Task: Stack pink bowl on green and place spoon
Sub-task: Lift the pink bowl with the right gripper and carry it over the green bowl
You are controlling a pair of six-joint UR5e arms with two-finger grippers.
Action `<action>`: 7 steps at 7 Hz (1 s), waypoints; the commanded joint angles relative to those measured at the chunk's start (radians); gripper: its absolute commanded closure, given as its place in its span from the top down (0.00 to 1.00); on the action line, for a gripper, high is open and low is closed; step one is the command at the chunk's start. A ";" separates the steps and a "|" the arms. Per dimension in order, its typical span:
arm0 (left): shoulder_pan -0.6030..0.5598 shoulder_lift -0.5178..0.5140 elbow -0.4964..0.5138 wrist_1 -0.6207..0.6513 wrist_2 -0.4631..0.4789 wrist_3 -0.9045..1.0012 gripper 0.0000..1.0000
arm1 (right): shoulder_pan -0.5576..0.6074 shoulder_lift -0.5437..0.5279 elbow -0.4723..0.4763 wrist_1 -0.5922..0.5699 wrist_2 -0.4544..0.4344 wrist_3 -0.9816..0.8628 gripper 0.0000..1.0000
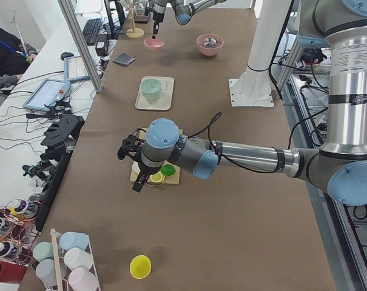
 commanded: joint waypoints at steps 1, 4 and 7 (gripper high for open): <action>-0.001 0.003 0.002 0.000 -0.034 0.000 0.98 | -0.117 0.166 0.056 -0.174 -0.098 0.170 0.00; 0.000 0.025 -0.004 -0.003 -0.036 0.002 0.98 | -0.252 0.456 0.029 -0.541 -0.219 0.397 0.00; -0.001 0.040 -0.001 -0.023 -0.036 0.002 0.98 | -0.345 0.679 -0.226 -0.646 -0.260 0.440 0.00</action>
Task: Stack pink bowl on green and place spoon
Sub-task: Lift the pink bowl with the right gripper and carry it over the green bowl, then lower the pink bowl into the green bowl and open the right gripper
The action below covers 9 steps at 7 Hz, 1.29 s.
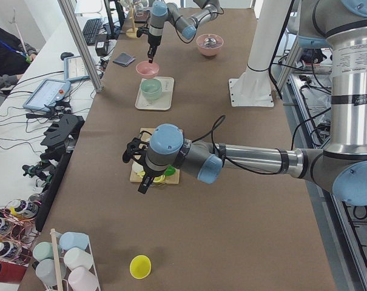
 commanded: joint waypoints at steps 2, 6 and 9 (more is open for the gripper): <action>-0.001 0.036 -0.003 -0.039 0.000 -0.007 0.98 | -0.056 0.084 -0.127 -0.049 -0.012 0.007 0.00; -0.001 0.038 -0.006 -0.039 0.000 -0.014 0.98 | -0.055 0.069 -0.137 0.018 -0.061 0.010 0.00; -0.001 0.036 -0.005 -0.039 0.000 -0.016 0.98 | -0.053 0.065 -0.170 0.056 -0.063 0.007 0.00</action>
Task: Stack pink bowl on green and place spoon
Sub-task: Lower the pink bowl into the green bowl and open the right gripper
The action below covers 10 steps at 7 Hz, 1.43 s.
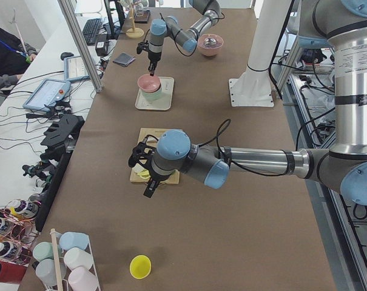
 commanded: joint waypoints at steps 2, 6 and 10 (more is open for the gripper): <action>0.000 -0.003 0.002 0.000 0.002 -0.002 0.98 | -0.004 -0.002 -0.018 0.014 0.002 -0.007 0.00; 0.000 -0.003 0.003 0.000 0.000 -0.002 0.98 | -0.018 -0.002 -0.018 0.014 0.002 -0.009 0.00; 0.018 -0.052 -0.014 -0.066 0.009 -0.020 0.98 | 0.041 -0.025 -0.004 0.017 0.112 -0.027 1.00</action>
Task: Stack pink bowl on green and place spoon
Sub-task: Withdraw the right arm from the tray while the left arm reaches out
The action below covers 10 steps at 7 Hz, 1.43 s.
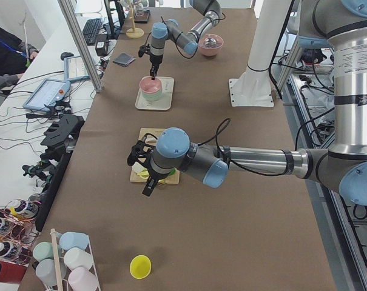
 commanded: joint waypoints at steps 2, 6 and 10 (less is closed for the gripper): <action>0.113 -0.121 0.007 0.020 0.010 -0.018 0.98 | 0.138 -0.201 0.180 -0.016 0.132 -0.285 1.00; 0.312 -0.188 -0.012 0.011 0.133 -0.498 0.99 | 0.499 -0.526 0.473 -0.198 0.322 -0.890 1.00; 0.624 -0.311 0.019 0.018 0.443 -0.911 0.98 | 0.801 -0.950 0.607 -0.280 0.427 -1.394 1.00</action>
